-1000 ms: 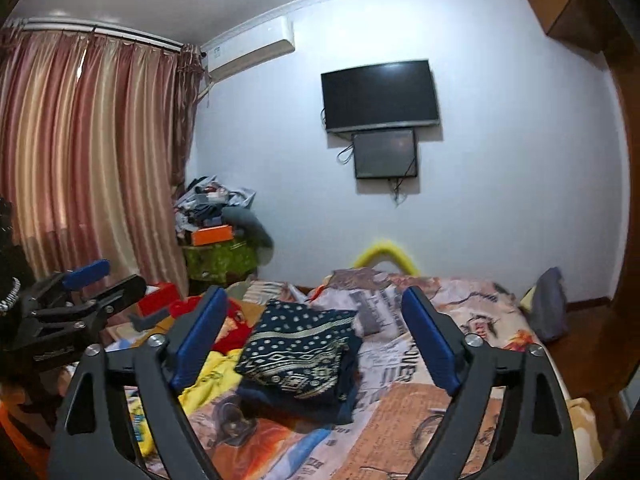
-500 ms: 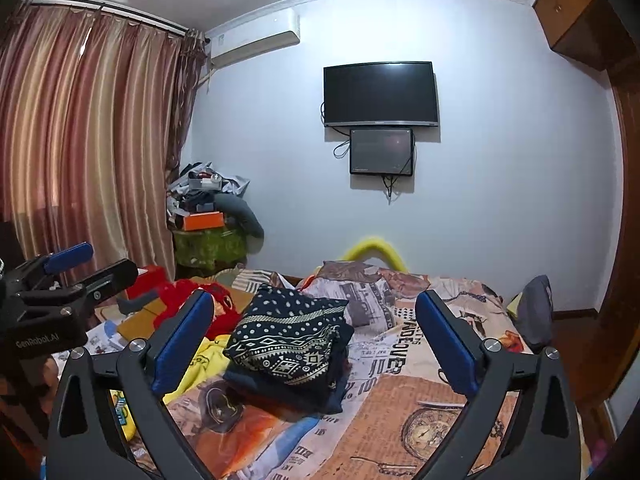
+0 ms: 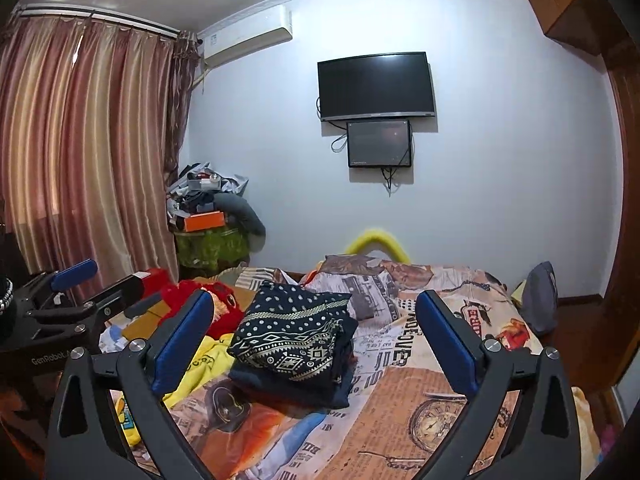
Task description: Fold large clothes
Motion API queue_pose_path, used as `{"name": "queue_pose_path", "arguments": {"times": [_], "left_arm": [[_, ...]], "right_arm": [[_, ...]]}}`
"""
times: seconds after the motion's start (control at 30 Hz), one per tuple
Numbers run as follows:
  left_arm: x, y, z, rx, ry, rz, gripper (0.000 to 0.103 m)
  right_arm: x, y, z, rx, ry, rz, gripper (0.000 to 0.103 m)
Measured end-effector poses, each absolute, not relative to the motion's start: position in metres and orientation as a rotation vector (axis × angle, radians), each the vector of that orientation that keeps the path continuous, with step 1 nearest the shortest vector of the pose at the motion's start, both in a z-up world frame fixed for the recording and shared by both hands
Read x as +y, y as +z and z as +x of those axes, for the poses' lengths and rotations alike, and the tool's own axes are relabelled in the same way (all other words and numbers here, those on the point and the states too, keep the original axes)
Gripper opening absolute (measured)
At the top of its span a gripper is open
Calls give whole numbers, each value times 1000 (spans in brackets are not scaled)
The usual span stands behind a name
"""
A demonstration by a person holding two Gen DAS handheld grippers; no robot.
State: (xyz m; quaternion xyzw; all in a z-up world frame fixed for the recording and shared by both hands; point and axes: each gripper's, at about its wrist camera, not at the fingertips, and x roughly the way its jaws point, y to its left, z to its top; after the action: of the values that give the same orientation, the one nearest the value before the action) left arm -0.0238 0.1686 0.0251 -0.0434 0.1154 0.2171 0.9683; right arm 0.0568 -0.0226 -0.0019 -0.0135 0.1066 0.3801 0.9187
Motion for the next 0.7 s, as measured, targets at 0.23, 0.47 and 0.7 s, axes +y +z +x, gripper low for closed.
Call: {"name": "queue_pose_path", "arguments": {"times": [0.23,0.47,0.7], "left_arm": [[170,22,-19,244,444,-87,102],[170,21,-19,248,442,-91,102],[172,17,-14,261,431,-87,102]], "right_arm": [[-26,-4,60,245,781,-24,100],[-28,-4,61,251,777,-25,100],[-31,-4,61,253,771,-10,100]]}}
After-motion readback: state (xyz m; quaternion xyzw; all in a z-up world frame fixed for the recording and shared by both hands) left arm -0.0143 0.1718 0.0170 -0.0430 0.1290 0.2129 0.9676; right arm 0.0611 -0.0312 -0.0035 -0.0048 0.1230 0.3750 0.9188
